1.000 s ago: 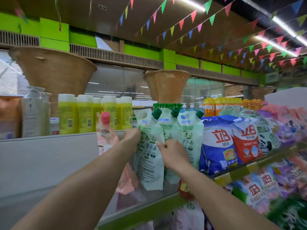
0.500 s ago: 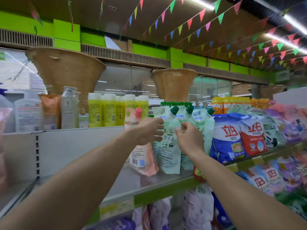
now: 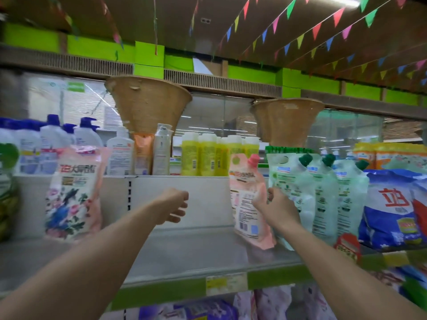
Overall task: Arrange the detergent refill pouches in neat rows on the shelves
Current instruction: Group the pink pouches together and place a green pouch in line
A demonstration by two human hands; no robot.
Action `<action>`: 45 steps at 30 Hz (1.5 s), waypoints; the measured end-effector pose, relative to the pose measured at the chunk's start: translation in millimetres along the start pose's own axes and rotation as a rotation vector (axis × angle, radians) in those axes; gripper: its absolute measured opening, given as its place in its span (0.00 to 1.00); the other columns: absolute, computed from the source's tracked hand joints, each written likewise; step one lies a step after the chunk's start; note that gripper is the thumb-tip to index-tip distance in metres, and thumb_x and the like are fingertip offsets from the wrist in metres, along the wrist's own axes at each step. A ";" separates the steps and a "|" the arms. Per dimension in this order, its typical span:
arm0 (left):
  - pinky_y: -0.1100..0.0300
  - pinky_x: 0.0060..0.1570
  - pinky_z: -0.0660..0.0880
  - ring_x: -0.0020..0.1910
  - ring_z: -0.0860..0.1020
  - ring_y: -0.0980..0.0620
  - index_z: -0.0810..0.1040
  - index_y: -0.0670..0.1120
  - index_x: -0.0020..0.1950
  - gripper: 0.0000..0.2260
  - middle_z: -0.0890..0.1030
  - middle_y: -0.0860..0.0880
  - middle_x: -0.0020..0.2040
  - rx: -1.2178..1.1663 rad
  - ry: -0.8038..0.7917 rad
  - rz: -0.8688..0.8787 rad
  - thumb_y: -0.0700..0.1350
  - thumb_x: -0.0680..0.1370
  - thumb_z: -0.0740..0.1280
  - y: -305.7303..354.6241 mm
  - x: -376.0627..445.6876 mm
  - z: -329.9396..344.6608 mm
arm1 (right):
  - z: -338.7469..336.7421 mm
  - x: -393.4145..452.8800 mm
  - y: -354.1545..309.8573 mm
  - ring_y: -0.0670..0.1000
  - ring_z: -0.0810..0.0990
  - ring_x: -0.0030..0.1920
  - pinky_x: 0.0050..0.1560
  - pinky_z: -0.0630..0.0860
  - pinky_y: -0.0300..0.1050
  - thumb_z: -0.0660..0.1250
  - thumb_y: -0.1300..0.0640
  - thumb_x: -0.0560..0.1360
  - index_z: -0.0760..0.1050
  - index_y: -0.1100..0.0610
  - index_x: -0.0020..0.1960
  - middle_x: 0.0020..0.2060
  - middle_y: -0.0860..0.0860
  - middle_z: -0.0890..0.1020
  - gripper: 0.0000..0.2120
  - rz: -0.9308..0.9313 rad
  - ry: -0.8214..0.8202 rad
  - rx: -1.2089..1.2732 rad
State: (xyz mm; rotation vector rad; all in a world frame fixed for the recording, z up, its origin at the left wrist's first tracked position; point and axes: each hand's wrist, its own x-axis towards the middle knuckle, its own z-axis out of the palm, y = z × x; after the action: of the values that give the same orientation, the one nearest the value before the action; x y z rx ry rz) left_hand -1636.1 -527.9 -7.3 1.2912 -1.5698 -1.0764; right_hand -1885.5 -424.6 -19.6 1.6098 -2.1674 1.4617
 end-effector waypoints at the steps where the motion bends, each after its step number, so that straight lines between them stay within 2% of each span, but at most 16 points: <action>1: 0.57 0.35 0.73 0.39 0.76 0.45 0.74 0.42 0.49 0.07 0.77 0.43 0.48 0.027 -0.027 -0.027 0.45 0.78 0.61 -8.1 2.1 -2.2 | 5.7 1.7 1.2 0.48 0.78 0.39 0.38 0.75 0.45 0.67 0.43 0.72 0.73 0.51 0.55 0.43 0.47 0.79 0.17 0.024 -0.035 -0.006; 4: 0.56 0.36 0.74 0.40 0.76 0.46 0.75 0.42 0.49 0.08 0.77 0.44 0.48 0.021 -0.051 -0.021 0.46 0.78 0.61 -15.4 12.1 5.5 | 17.0 7.6 5.5 0.49 0.79 0.37 0.37 0.77 0.46 0.65 0.41 0.73 0.74 0.52 0.50 0.41 0.48 0.81 0.15 0.031 -0.047 -0.022; 7: 0.57 0.34 0.74 0.41 0.76 0.47 0.76 0.43 0.51 0.08 0.77 0.46 0.49 -0.029 -0.090 0.033 0.46 0.78 0.61 -5.6 27.0 30.0 | 20.1 17.2 13.7 0.50 0.79 0.32 0.34 0.77 0.46 0.60 0.42 0.77 0.76 0.55 0.40 0.33 0.49 0.81 0.18 -0.004 0.014 -0.046; 9: 0.56 0.36 0.74 0.43 0.76 0.47 0.76 0.43 0.52 0.10 0.77 0.46 0.51 -0.037 -0.116 0.063 0.48 0.79 0.61 4.0 39.8 49.9 | 20.2 23.7 20.9 0.49 0.76 0.28 0.28 0.71 0.42 0.58 0.44 0.79 0.73 0.55 0.34 0.28 0.50 0.78 0.21 -0.059 0.035 -0.087; 11: 0.55 0.39 0.75 0.46 0.76 0.47 0.75 0.44 0.53 0.11 0.77 0.46 0.54 -0.067 -0.131 0.080 0.50 0.79 0.59 13.1 52.8 70.7 | 17.0 29.4 28.7 0.48 0.73 0.26 0.26 0.66 0.40 0.58 0.47 0.80 0.70 0.56 0.30 0.26 0.49 0.76 0.22 -0.110 0.008 -0.047; 14: 0.53 0.43 0.74 0.47 0.74 0.47 0.74 0.46 0.52 0.10 0.76 0.46 0.54 -0.160 -0.128 0.097 0.51 0.80 0.58 25.7 70.0 100.1 | 6.3 38.7 42.4 0.51 0.74 0.27 0.31 0.69 0.44 0.61 0.49 0.79 0.69 0.58 0.30 0.26 0.53 0.76 0.22 -0.124 -0.109 0.123; 17: 0.54 0.45 0.73 0.44 0.75 0.48 0.77 0.45 0.49 0.12 0.78 0.45 0.49 -0.285 -0.185 0.094 0.51 0.78 0.59 31.2 79.3 125.1 | -6.2 43.8 46.5 0.61 0.81 0.38 0.43 0.76 0.53 0.62 0.49 0.78 0.76 0.66 0.38 0.36 0.61 0.83 0.21 -0.133 -0.249 0.231; 19: 0.57 0.40 0.75 0.40 0.77 0.48 0.79 0.44 0.51 0.14 0.80 0.44 0.47 -0.391 -0.221 0.090 0.51 0.78 0.58 30.9 82.3 135.7 | -9.4 45.6 46.7 0.59 0.78 0.33 0.38 0.75 0.51 0.62 0.49 0.78 0.74 0.64 0.34 0.31 0.59 0.80 0.21 -0.167 -0.253 0.182; 21: 0.58 0.37 0.75 0.39 0.78 0.49 0.79 0.44 0.55 0.16 0.82 0.45 0.44 -0.445 -0.245 0.091 0.52 0.80 0.57 27.2 84.1 139.5 | -10.1 46.5 47.6 0.53 0.72 0.27 0.31 0.67 0.46 0.60 0.47 0.78 0.68 0.57 0.28 0.25 0.52 0.73 0.22 -0.233 -0.190 0.004; 23: 0.58 0.38 0.74 0.40 0.80 0.50 0.77 0.46 0.57 0.14 0.84 0.47 0.43 -0.482 -0.266 0.107 0.52 0.81 0.58 21.5 85.2 136.0 | -9.6 46.1 46.0 0.50 0.71 0.28 0.30 0.67 0.46 0.58 0.46 0.78 0.66 0.55 0.28 0.25 0.50 0.73 0.23 -0.300 -0.144 -0.114; 26: 0.55 0.40 0.74 0.44 0.79 0.49 0.74 0.45 0.59 0.10 0.82 0.46 0.48 -0.571 -0.242 0.136 0.49 0.81 0.61 15.0 82.7 121.8 | -6.8 44.3 35.7 0.49 0.72 0.28 0.30 0.69 0.45 0.59 0.47 0.79 0.67 0.54 0.27 0.26 0.50 0.74 0.23 -0.354 -0.158 -0.067; 31: 0.55 0.44 0.74 0.43 0.78 0.50 0.74 0.47 0.50 0.02 0.81 0.49 0.44 -0.520 -0.064 0.165 0.45 0.80 0.64 18.7 70.1 82.4 | 3.8 33.8 -1.2 0.57 0.77 0.31 0.38 0.76 0.55 0.60 0.48 0.79 0.72 0.59 0.30 0.29 0.56 0.78 0.22 -0.411 -0.172 0.052; 36: 0.58 0.38 0.74 0.39 0.79 0.51 0.80 0.48 0.49 0.04 0.83 0.51 0.40 -0.287 0.033 0.202 0.46 0.79 0.67 19.1 48.6 5.2 | 22.3 1.5 -63.8 0.61 0.79 0.31 0.36 0.74 0.53 0.64 0.52 0.78 0.68 0.60 0.26 0.23 0.57 0.75 0.23 -0.499 -0.111 0.195; 38: 0.62 0.31 0.69 0.35 0.77 0.55 0.81 0.48 0.49 0.05 0.83 0.53 0.37 -0.164 0.066 0.210 0.47 0.79 0.67 15.9 36.6 -30.9 | 35.2 -15.0 -92.4 0.58 0.77 0.28 0.33 0.71 0.51 0.64 0.53 0.77 0.67 0.61 0.26 0.22 0.56 0.74 0.23 -0.527 -0.102 0.235; 41: 0.63 0.28 0.66 0.32 0.72 0.54 0.81 0.47 0.52 0.07 0.81 0.49 0.41 -0.049 0.119 0.182 0.48 0.79 0.67 12.1 23.8 -81.2 | 55.4 -35.5 -127.6 0.49 0.67 0.25 0.29 0.61 0.46 0.64 0.54 0.77 0.63 0.55 0.24 0.20 0.47 0.68 0.25 -0.509 -0.039 0.281; 45: 0.64 0.21 0.64 0.25 0.68 0.54 0.79 0.39 0.54 0.09 0.75 0.46 0.34 -0.062 0.121 0.165 0.43 0.80 0.65 10.4 19.7 -125.2 | 83.7 -62.0 -164.6 0.51 0.66 0.27 0.29 0.59 0.46 0.63 0.54 0.78 0.60 0.53 0.24 0.22 0.47 0.66 0.25 -0.497 0.044 0.264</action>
State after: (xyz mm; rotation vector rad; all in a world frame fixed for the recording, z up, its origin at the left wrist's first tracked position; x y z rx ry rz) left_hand -1523.3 -560.4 41.7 1.1420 -1.5119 -0.9194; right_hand -1692.8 -439.9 5.2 1.9843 -1.4392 1.6323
